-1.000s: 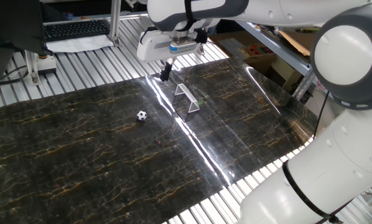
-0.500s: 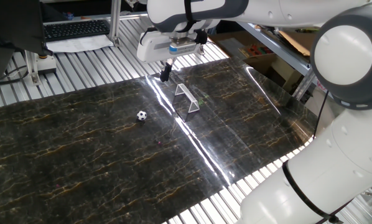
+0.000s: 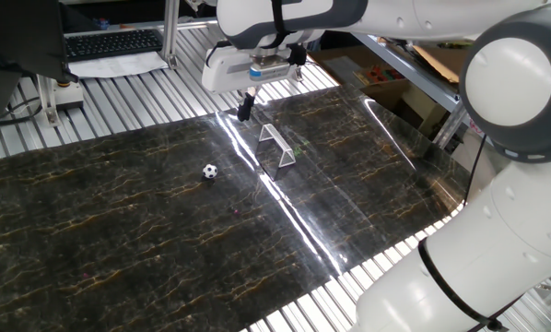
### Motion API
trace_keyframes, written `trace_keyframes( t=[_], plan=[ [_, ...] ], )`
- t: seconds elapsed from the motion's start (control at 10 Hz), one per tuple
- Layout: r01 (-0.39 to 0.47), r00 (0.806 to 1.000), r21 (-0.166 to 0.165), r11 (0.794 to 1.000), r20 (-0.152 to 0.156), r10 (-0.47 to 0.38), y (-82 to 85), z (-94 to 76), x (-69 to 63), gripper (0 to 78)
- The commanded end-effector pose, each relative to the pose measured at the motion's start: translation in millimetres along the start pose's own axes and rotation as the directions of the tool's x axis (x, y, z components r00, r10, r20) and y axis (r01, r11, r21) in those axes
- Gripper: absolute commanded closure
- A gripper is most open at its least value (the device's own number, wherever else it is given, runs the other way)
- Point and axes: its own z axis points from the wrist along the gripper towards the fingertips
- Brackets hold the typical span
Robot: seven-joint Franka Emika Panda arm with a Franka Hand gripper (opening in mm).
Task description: Push the soccer ball into the goal
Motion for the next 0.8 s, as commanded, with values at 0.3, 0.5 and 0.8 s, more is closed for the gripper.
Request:
trace_keyframes(
  t=[0.3, 0.5, 0.8],
  plan=[
    [0.012, 1.0, 0.019, 1.0, 0.002, -0.012, -0.2, -2.1, -0.4, 77.6],
    [0.015, 1.0, 0.017, 1.0, -0.004, -0.015, -0.2, -2.1, -0.4, 77.6],
    [0.015, 1.0, 0.015, 1.0, -0.001, -0.015, -0.2, -2.3, -0.5, 77.6]
  ],
)
